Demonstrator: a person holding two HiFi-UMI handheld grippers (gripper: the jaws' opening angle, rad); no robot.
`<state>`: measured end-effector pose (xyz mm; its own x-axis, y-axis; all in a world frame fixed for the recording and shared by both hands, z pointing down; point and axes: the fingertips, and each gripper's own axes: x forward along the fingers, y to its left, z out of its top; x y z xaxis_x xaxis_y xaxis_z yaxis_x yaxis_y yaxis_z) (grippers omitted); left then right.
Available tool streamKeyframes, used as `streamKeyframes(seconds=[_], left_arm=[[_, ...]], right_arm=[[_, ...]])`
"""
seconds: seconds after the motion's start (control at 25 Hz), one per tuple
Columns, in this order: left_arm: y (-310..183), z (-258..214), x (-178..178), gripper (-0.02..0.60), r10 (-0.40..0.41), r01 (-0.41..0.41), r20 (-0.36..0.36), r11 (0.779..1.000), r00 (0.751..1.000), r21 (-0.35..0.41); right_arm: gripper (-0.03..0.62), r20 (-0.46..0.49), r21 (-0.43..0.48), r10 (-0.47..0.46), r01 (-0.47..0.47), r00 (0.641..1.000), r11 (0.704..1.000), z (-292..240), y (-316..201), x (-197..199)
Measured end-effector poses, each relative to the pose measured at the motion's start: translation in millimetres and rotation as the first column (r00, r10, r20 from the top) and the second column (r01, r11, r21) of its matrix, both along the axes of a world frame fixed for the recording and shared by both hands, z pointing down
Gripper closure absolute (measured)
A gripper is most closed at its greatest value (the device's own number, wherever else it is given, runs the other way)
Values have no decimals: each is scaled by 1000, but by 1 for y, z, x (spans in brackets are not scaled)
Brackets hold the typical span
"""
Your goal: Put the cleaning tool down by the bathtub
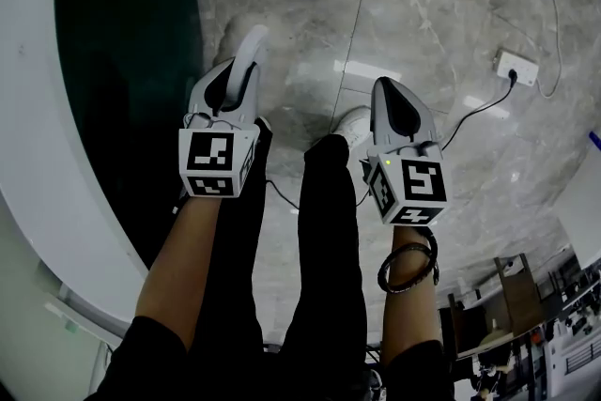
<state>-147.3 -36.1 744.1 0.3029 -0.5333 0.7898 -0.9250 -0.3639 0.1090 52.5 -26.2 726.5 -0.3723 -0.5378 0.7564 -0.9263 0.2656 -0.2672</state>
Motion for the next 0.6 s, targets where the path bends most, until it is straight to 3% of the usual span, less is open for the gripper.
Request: streamKeyframes(seconds=[0.6], left_arm=[[5,90,2,500,13,-13,3,999,1000,-39]], right_arm=[[569,21,-56,-40,41,999,998,85,13,-13]])
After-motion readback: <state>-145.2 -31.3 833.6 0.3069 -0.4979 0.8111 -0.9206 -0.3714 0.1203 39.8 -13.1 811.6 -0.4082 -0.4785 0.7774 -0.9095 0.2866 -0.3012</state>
